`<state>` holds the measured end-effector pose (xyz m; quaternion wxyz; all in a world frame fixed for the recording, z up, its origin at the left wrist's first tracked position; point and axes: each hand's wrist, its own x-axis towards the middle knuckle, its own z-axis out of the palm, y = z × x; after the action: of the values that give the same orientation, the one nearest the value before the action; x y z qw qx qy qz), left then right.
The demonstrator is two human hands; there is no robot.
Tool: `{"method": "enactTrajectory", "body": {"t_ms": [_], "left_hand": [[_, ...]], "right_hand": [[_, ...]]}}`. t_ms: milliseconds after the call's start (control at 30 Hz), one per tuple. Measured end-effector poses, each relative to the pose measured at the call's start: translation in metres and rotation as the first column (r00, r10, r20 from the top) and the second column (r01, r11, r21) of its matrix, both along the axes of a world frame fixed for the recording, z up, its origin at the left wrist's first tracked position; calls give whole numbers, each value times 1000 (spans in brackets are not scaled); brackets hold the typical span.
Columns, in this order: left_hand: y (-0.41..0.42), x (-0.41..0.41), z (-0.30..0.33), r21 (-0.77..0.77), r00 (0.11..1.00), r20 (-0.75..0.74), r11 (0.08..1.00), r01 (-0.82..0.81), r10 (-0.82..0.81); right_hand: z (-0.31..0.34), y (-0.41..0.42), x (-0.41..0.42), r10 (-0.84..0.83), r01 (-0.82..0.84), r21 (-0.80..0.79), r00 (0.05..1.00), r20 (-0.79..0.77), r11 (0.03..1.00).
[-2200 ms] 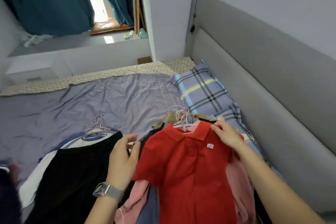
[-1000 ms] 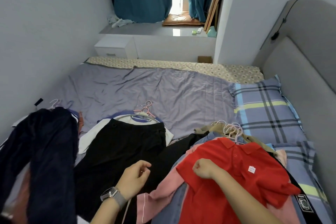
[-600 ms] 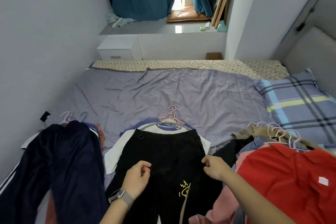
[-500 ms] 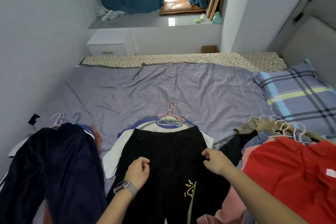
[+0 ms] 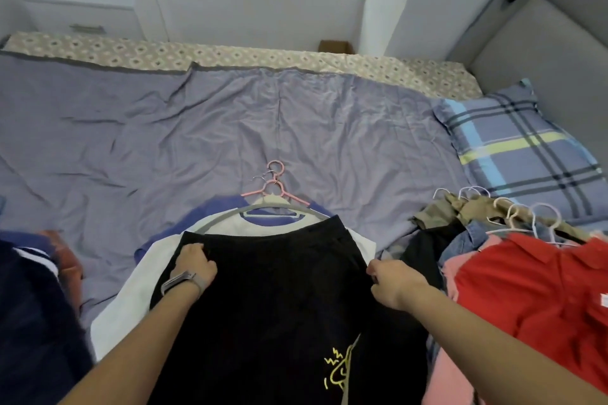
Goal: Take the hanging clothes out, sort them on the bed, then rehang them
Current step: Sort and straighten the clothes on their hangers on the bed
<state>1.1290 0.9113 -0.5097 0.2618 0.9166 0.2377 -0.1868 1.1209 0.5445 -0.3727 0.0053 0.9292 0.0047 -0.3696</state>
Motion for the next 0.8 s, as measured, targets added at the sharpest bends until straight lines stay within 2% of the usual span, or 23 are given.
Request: {"method": "enactTrajectory", "body": {"t_ms": [167,400,567,700,800], "left_hand": [[18,36,-41,88,999,-23,996,33,-31],[46,47,-84,76,989,22,986,146,-148],[47,50,-85,15,987,-97,991,133,-131],[22,27,-45,-25,996,49,997,-73,74],[5,1,-10,-31,965,244,996,-87,92]], "right_hand": [[-24,14,2,2,-3,-31,999,-34,1000],[-58,30,-7,29,-30,-11,996,-80,999],[-68,24,-12,3,-1,32,997,-79,999],[-68,9,-21,-36,41,125,999,-40,991],[-67,-5,-37,-149,149,211,989,-17,966]]}}
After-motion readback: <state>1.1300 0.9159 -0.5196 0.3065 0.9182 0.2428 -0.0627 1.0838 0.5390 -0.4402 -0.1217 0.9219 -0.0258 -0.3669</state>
